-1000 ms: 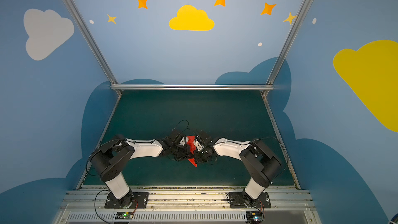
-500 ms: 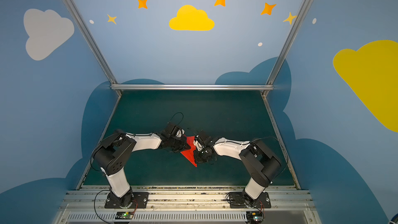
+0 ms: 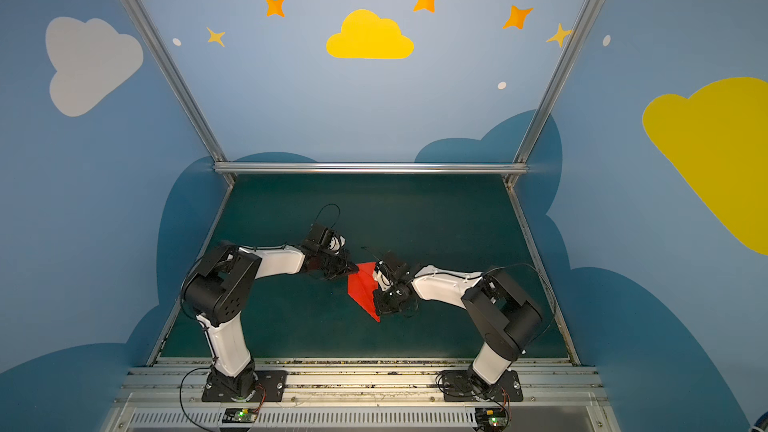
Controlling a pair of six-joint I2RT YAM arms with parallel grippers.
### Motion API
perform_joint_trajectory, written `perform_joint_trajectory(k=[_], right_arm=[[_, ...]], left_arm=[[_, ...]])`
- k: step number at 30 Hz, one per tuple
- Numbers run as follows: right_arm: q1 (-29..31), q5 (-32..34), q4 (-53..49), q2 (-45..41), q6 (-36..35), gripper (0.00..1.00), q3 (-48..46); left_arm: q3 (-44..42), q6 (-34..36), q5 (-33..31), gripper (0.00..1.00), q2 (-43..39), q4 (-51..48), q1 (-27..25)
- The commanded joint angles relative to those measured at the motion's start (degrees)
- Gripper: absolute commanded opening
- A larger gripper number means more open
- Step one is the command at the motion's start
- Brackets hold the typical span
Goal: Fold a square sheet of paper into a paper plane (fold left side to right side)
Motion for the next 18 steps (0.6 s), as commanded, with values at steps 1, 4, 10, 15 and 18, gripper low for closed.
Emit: perform_joint_trajectory(k=[1,4,10,15,18], right_arm=[[1.8,2.9,-3.7,6.2,-0.4,0.00,-3.6],[1.8,2.9,-3.9,6.3,-0.5,0.00,-3.6],[1.8,2.8,-3.7,6.5,-0.5,0.00,-3.6],[1.9,2.6,-3.6,7.1,-0.5,0.00,-3.2],[1.9,2.5,-3.6,7.3,-0.6,0.00,-3.1]], left_arm=[[-0.7,2.5,-5.0,0.03,2.9,-5.2,2.5],[0.6,4.3,-4.5,0.03,0.7,-6.5,2.9],[0.9,6.2,-3.4,0.03,-9.3,-11.2,-0.8],[-0.3,5.0,-3.1,0.03,-12.4,-12.2,-6.6],[-1.1,4.1,-3.1,0.03,-11.6,-11.1,-9.9]])
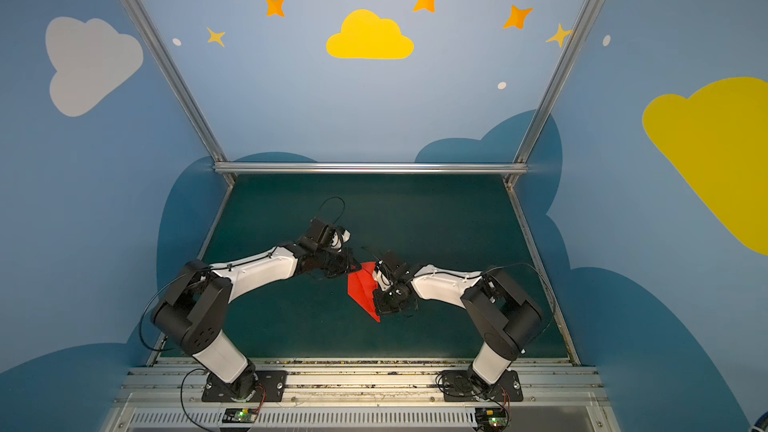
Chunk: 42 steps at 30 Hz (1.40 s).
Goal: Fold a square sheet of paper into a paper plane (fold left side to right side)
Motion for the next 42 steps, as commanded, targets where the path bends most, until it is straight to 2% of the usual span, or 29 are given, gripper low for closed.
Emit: perform_joint_trajectory(k=[1,7,18,27,35,42], right_arm=[[1.9,2.7,-3.1,6.9,-0.5,0.00,-3.6],[1.9,2.7,-3.1,6.7,-0.6,0.00,-3.8],[1.9,3.0,-3.2,6.1,-0.5,0.00,-4.3],[1.9,3.0,-3.1,6.0,-0.6,0.00,-4.4],[1.9,2.9,-3.1,5.8,-0.5,0.00,-4.4],[2.0,2.9,-3.0,5.7,-0.4,0.00,-4.6]], left_arm=[[-1.7,-0.3,-0.4,0.03,1.6,-1.9,-2.7],[-2.0,-0.7,-0.9,0.03,5.6,-0.4,-4.9],[-1.6,1.0,-2.7,0.03,9.8,-0.9,-4.0],[-3.1,2.8,-3.8,0.03,9.4,-2.2,0.8],[-1.2,4.5,-4.8,0.03,11.3,-3.9,5.1],[0.7,5.0,-3.4,0.03,10.9,-3.0,6.8]])
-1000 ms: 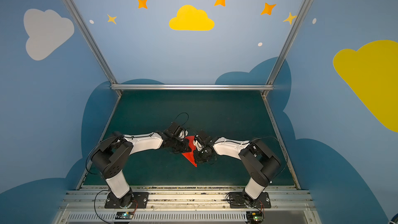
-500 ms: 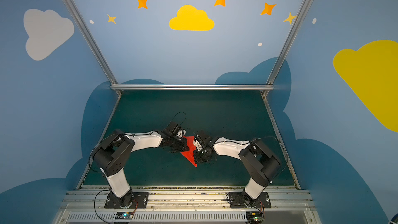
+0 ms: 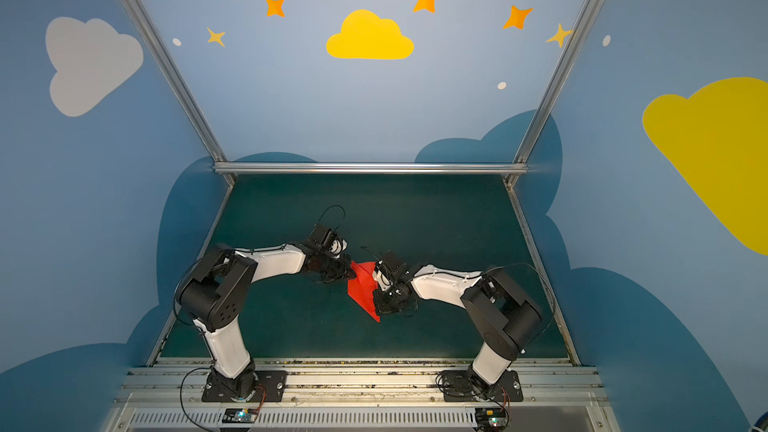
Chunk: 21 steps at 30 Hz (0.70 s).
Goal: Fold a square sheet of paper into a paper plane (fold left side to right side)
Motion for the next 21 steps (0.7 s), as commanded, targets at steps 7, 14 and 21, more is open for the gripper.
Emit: perform_joint_trajectory(k=[7,14,21], right_arm=[[2.1,2.8,-2.9,5.6,-0.3,0.00,-4.6],[2.2,2.6,-2.8,6.2,-0.3,0.00,-4.3],[2.3,2.6,-2.8,6.2,-0.2,0.00,-4.4]], left_arm=[[-2.5,1.5,-1.7,0.03,-9.0,-2.4,-3.6],[-1.1,1.3,-1.3,0.03,-6.7,-1.9,-6.6],[0.9,2.6,-2.4,0.03,-1.4,-2.0,-6.6]])
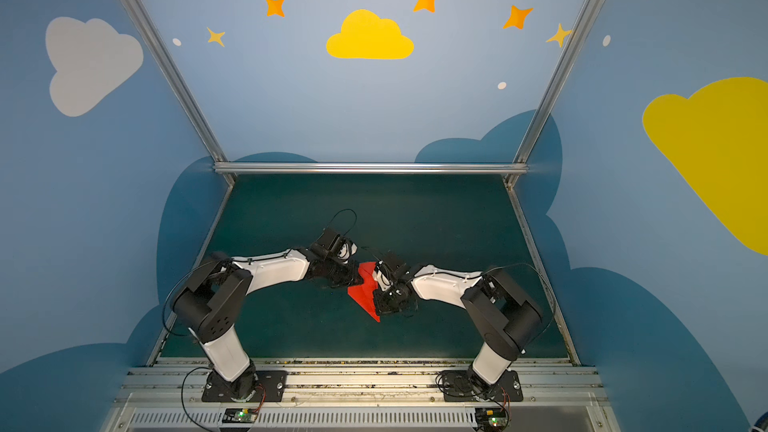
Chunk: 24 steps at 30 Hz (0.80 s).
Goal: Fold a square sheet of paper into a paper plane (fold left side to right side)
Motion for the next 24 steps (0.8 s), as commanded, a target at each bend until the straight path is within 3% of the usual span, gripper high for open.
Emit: perform_joint_trajectory(k=[1,24], right_arm=[[2.3,2.7,-3.1,6.3,-0.2,0.00,-4.3],[2.4,2.2,-1.7,6.7,-0.1,0.00,-5.3]], left_arm=[[1.7,1.6,-0.9,0.03,2.0,-0.6,0.5],[4.2,3.4,-4.8,0.03,9.5,-2.5,9.5]])
